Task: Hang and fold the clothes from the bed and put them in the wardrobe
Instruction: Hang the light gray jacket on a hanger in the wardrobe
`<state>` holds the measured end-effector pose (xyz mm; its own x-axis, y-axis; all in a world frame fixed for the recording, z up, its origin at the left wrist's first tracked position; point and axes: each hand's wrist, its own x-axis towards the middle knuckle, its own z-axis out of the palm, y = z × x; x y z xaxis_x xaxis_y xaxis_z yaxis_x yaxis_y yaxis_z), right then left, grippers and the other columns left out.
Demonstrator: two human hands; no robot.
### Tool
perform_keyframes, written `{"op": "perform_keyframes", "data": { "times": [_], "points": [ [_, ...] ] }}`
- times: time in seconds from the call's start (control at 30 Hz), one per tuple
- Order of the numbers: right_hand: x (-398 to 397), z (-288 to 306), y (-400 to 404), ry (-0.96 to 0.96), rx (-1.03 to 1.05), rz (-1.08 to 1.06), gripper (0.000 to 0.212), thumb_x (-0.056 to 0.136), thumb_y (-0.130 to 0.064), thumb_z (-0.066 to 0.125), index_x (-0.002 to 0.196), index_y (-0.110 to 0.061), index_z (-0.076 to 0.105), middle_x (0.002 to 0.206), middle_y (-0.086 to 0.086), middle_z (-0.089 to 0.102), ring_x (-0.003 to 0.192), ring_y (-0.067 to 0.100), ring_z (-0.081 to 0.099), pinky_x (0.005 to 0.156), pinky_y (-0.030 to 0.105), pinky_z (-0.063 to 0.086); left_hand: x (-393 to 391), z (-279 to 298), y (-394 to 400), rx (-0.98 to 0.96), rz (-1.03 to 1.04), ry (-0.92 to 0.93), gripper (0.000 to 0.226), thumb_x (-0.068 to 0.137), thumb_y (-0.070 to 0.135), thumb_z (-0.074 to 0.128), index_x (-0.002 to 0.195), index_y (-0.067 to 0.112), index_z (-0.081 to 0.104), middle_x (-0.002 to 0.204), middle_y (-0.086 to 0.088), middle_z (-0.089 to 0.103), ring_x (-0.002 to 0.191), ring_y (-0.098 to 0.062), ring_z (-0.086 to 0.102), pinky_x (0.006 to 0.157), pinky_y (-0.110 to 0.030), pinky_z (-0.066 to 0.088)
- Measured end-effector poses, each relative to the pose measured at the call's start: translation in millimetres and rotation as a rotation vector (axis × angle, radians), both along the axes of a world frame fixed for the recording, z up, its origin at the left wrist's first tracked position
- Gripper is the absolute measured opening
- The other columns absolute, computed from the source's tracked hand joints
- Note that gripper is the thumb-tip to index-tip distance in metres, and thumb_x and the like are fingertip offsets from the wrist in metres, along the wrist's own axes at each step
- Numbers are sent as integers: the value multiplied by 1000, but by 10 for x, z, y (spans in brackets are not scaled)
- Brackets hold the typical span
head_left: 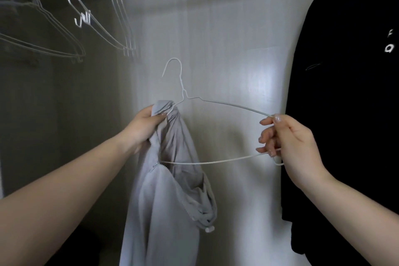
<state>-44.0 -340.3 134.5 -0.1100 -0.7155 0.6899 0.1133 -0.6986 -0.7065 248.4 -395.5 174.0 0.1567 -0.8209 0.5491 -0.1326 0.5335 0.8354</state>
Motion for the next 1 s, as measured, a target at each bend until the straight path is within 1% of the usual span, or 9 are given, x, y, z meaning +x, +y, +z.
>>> {"op": "perform_keyframes", "data": {
  "times": [0.13, 0.27, 0.37, 0.43, 0.5, 0.6, 0.73, 0.83, 1.0],
  "points": [
    [55, -85, -25, -10, -1, 15, 30, 102, -18, 36, 83, -11, 59, 54, 0, 57, 38, 11, 42, 58, 34, 57, -138, 48, 7, -27, -84, 11, 11, 95, 15, 56, 91, 15, 67, 82, 0, 71, 80, -15, 65, 87, -33, 49],
    [105, -149, -29, 43, -12, 28, 30, 102, -16, 35, 85, -12, 59, 55, 0, 57, 39, 11, 47, 66, 43, 54, -228, 76, 6, -3, -126, 44, 28, 80, 41, 68, 92, 15, 71, 94, -7, 74, 94, -22, 68, 92, -36, 51],
    [135, -225, -2, 130, -19, 62, 27, 99, -23, 39, 89, -13, 62, 60, -1, 60, 48, 12, 56, 69, 42, 52, -277, 82, -12, 5, -111, 58, 30, 80, 42, 70, 83, 13, 66, 90, -10, 72, 90, -24, 68, 92, -36, 51],
    [120, -275, -10, 133, 92, 265, 40, 87, -42, 46, 96, -11, 68, 76, -4, 69, 71, 13, 66, 74, 35, 54, -286, 78, -32, -8, -78, 104, 25, 85, 35, 70, 75, 14, 59, 78, -7, 69, 79, -22, 67, 89, -36, 51],
    [41, -358, -77, -22, 339, 598, 67, 70, -59, 52, 107, -7, 72, 105, 3, 72, 101, 16, 67, 89, 42, 54, -293, 88, -33, -11, -70, 129, 25, 85, 31, 70, 71, 15, 57, 69, -4, 67, 73, -21, 66, 85, -35, 52],
    [6, -567, -201, -130, 514, 788, 68, 57, -46, 80, 112, -7, 70, 121, 12, 66, 114, 21, 62, 95, 46, 50, -307, 102, -37, -3, -75, 129, 27, 85, 31, 71, 67, 17, 56, 67, -3, 64, 73, -21, 63, 84, -35, 50],
    [294, -855, -276, 449, 406, 453, 30, 91, -10, 58, 118, -21, 63, 124, -2, 65, 117, 11, 59, 98, 30, 48, -336, 81, -63, 8, -101, 104, 30, 82, 35, 73, 63, 18, 56, 69, -6, 60, 71, -22, 60, 80, -35, 48],
    [575, -836, -248, 658, 194, 483, 41, 92, -10, 57, 130, -27, 54, 127, -12, 61, 120, 2, 54, 101, 21, 43, -377, 56, -68, 17, -111, 103, 31, 80, 36, 73, 61, 19, 56, 69, -6, 59, 70, -22, 59, 79, -34, 46],
    [867, -820, -145, 913, 235, 507, 34, 86, -27, 66, 119, -27, 56, 108, -17, 68, 100, -7, 61, 92, 19, 48, -384, 36, -34, 13, -104, 93, 28, 77, 38, 74, 68, 18, 55, 73, -7, 62, 77, -24, 61, 83, -36, 48]
  ]
}}
